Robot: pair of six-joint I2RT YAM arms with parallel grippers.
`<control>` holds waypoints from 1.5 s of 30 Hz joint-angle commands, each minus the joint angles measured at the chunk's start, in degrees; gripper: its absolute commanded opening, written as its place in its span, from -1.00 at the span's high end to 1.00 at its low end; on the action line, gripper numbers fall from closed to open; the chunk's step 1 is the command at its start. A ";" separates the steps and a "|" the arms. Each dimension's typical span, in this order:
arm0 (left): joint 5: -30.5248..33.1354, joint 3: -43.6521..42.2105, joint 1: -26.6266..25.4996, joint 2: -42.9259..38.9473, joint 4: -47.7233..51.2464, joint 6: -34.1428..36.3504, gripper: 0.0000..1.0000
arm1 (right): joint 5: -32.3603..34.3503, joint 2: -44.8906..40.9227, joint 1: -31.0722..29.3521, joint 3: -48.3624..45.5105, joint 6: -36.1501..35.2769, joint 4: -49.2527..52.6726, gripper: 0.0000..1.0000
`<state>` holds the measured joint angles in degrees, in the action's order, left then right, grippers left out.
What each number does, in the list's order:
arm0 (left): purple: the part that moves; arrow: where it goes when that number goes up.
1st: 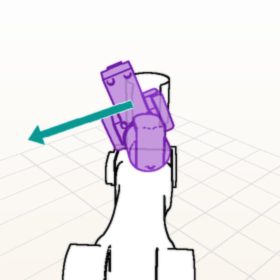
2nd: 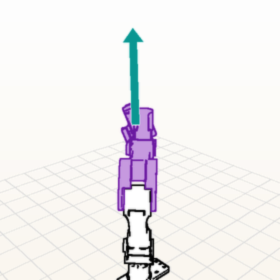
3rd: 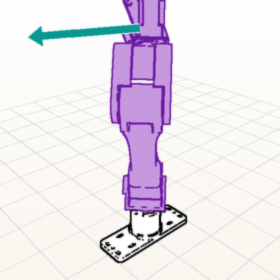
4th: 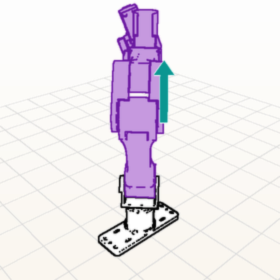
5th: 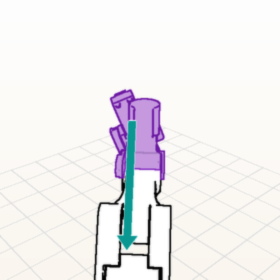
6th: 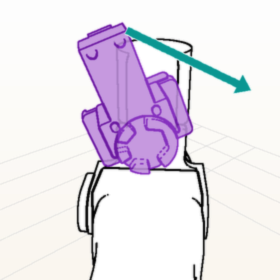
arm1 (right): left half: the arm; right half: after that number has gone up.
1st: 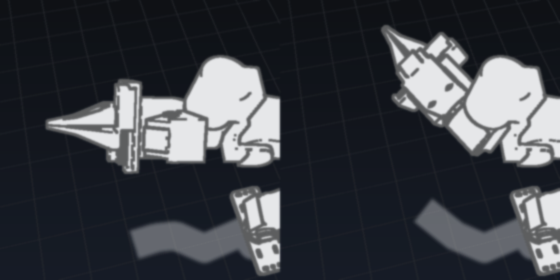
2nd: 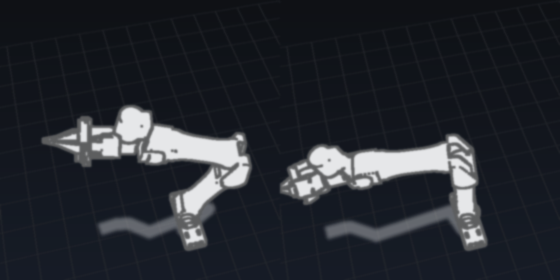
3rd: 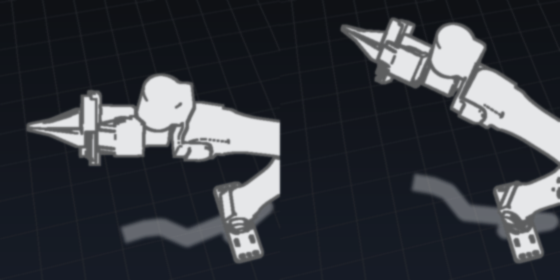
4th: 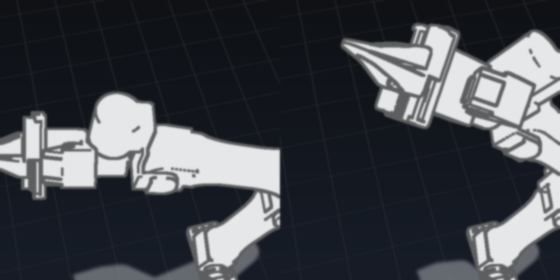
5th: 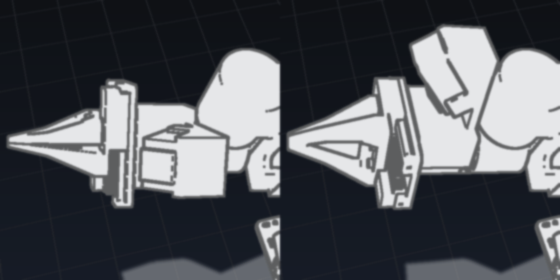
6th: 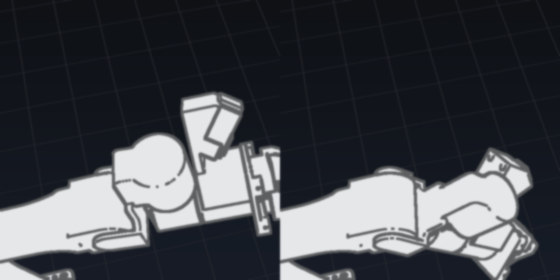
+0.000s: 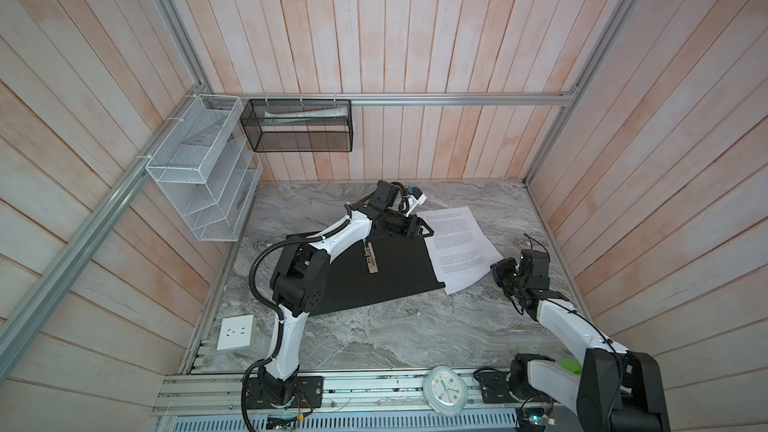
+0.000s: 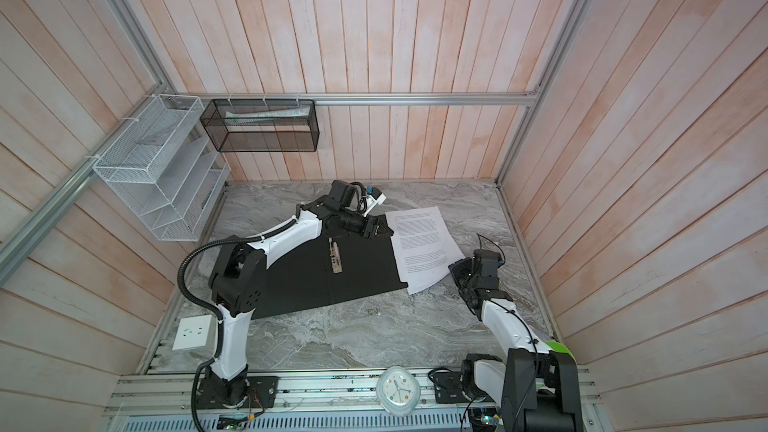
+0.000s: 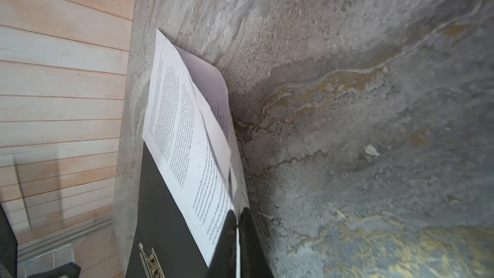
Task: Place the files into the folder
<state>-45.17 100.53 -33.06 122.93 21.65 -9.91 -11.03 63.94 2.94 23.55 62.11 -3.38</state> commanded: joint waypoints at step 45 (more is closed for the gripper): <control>-2.21 6.64 -2.80 18.36 -5.21 -15.81 -0.17 | -2.39 17.26 1.24 -2.28 -1.48 -23.14 0.38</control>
<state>-46.26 108.62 -35.38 141.38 16.97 -25.36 -12.36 80.01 3.86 21.26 60.03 -22.83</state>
